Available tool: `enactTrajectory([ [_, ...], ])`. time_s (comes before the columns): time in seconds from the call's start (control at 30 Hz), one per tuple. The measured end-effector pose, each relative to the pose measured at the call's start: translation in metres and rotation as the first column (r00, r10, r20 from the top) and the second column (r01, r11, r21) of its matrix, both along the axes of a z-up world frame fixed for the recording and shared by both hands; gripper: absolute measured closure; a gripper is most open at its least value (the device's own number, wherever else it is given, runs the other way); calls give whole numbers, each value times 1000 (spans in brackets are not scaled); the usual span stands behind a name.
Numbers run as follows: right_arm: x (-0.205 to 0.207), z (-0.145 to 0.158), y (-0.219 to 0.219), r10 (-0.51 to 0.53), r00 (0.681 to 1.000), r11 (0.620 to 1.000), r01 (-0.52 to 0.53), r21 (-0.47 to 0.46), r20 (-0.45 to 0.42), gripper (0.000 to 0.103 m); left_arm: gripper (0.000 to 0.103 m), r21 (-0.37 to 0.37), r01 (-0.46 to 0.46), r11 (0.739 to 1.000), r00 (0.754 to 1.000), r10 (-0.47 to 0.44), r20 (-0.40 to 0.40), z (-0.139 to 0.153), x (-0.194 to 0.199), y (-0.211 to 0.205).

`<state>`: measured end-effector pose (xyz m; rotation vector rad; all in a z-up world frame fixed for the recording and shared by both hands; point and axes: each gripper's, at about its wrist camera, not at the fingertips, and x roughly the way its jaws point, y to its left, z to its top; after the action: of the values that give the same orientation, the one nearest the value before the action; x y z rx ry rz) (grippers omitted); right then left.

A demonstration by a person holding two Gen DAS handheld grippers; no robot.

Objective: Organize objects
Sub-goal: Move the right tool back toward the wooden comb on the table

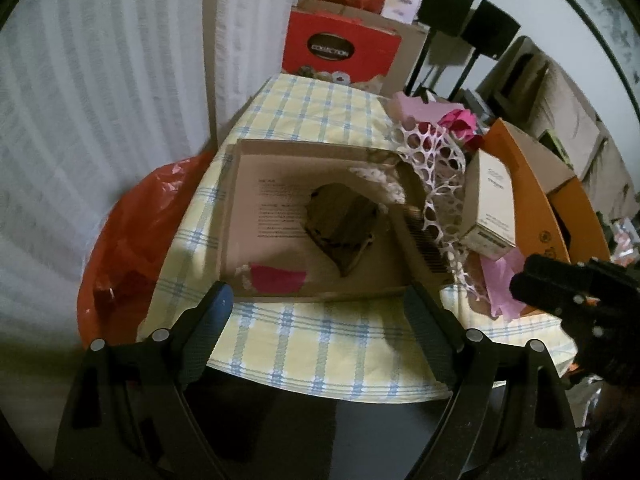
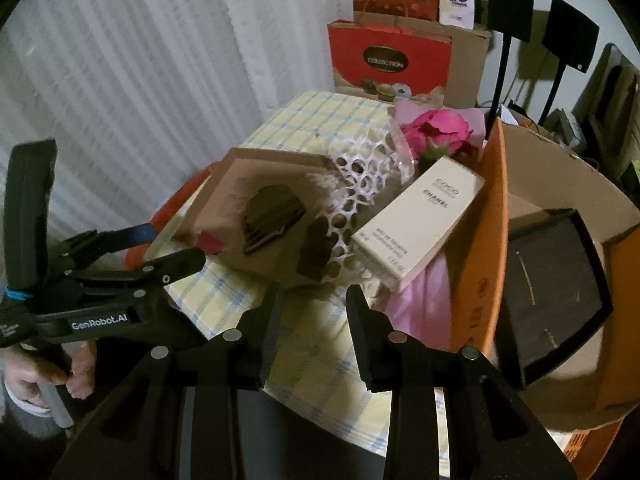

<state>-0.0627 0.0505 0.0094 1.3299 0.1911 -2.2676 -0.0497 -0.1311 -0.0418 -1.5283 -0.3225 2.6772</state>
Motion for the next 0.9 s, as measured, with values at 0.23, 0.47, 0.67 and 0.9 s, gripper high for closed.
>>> enactTrajectory([
  [0.23, 5, -10, -11, -26, 999, 999, 27, 26, -24, 70, 18, -26, -4, 1000, 1000, 3, -19, 4, 5, -3],
  [0.47, 6, -17, -16, -37, 999, 999, 38, 39, -32, 70, 16, -33, -13, 999, 1000, 12, -21, 3, 7, -7],
  [0.67, 6, -26, -22, -41, 999, 998, 42, 44, -19, 68, 16, -33, -21, 999, 1000, 20, -16, 0, 7, -10],
  [0.9, 8, -38, -30, -29, 1000, 999, 29, 31, 8, 57, 15, -30, -36, 999, 999, 36, 2, -8, 5, -14],
])
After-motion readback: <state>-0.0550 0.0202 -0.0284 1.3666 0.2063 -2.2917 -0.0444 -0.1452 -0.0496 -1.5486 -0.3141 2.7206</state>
